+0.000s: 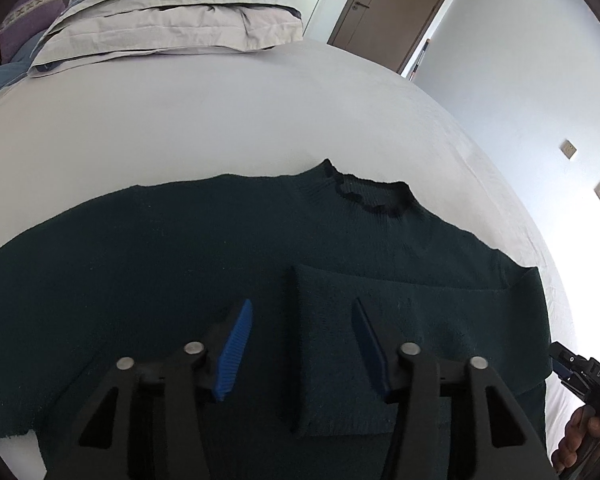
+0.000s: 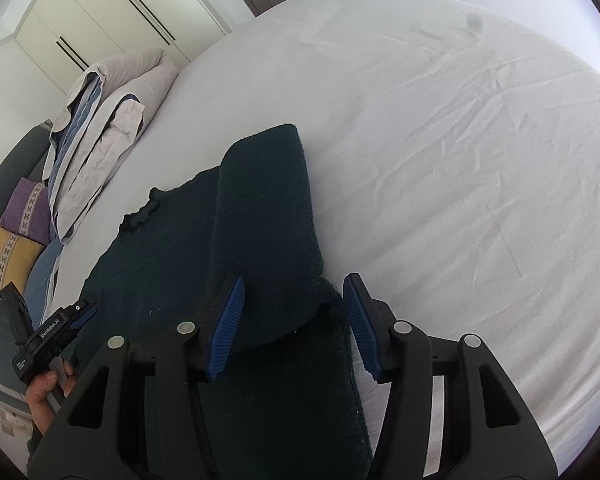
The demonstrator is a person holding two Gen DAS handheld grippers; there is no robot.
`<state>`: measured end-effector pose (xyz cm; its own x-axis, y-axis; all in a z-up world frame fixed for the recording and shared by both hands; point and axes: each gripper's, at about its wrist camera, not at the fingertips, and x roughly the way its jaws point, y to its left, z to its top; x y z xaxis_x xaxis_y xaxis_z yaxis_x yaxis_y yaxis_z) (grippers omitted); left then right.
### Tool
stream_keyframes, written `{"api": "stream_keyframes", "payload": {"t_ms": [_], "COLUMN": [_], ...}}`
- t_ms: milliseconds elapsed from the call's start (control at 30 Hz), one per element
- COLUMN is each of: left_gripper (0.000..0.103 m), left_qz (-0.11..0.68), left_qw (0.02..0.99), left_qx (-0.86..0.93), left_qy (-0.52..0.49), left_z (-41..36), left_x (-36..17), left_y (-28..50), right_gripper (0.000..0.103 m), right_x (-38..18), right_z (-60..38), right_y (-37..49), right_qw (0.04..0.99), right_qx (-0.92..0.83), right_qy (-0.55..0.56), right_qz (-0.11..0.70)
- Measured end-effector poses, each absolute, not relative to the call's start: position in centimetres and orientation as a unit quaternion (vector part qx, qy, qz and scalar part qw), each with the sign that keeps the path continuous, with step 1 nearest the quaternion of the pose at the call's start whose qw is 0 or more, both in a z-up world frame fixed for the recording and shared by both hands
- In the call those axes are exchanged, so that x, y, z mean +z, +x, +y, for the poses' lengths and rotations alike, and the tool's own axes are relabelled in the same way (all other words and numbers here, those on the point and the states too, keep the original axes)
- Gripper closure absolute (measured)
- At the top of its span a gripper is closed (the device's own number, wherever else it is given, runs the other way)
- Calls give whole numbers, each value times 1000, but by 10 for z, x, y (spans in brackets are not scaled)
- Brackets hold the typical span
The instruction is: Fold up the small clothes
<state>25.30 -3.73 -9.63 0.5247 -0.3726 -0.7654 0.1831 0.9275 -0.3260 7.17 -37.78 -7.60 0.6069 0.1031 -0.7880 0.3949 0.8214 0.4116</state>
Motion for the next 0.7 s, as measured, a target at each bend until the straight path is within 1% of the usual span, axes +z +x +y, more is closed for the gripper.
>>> {"api": "stream_keyframes", "payload": {"t_ms": [33, 67, 100, 133, 167, 333, 500, 600, 700], "left_gripper": [82, 87, 87, 92, 93, 95, 96, 96, 96], "left_qz": [470, 475, 474, 472, 471, 451, 414, 417, 422], "left_qw": [863, 861, 863, 864, 866, 876, 893, 893, 890], "left_qx": [-162, -160, -159, -158, -157, -155, -149, -148, -142], "left_qy": [-90, -81, -76, -70, -66, -66, -89, -88, -98], "left_z": [-43, -47, -49, -50, -52, -49, -38, -37, -33], "left_x": [-99, -101, -101, -101, -101, -90, -70, -72, -80], "left_y": [255, 254, 253, 251, 249, 242, 239, 241, 237], "right_gripper": [53, 53, 53, 53, 53, 54, 54, 54, 54], "right_x": [-76, -76, -75, -75, -74, -77, -69, -69, -70], "right_z": [-376, -374, -371, -369, -367, -362, -377, -382, -370], "right_y": [72, 73, 73, 74, 74, 74, 64, 65, 71], "right_qw": [850, 852, 853, 854, 856, 857, 858, 855, 860], "right_qx": [-86, -86, -86, -86, -86, -94, -115, -115, -100], "right_qy": [284, 280, 275, 269, 262, 230, 263, 270, 240], "right_qz": [435, 435, 436, 437, 438, 451, 425, 427, 439]}}
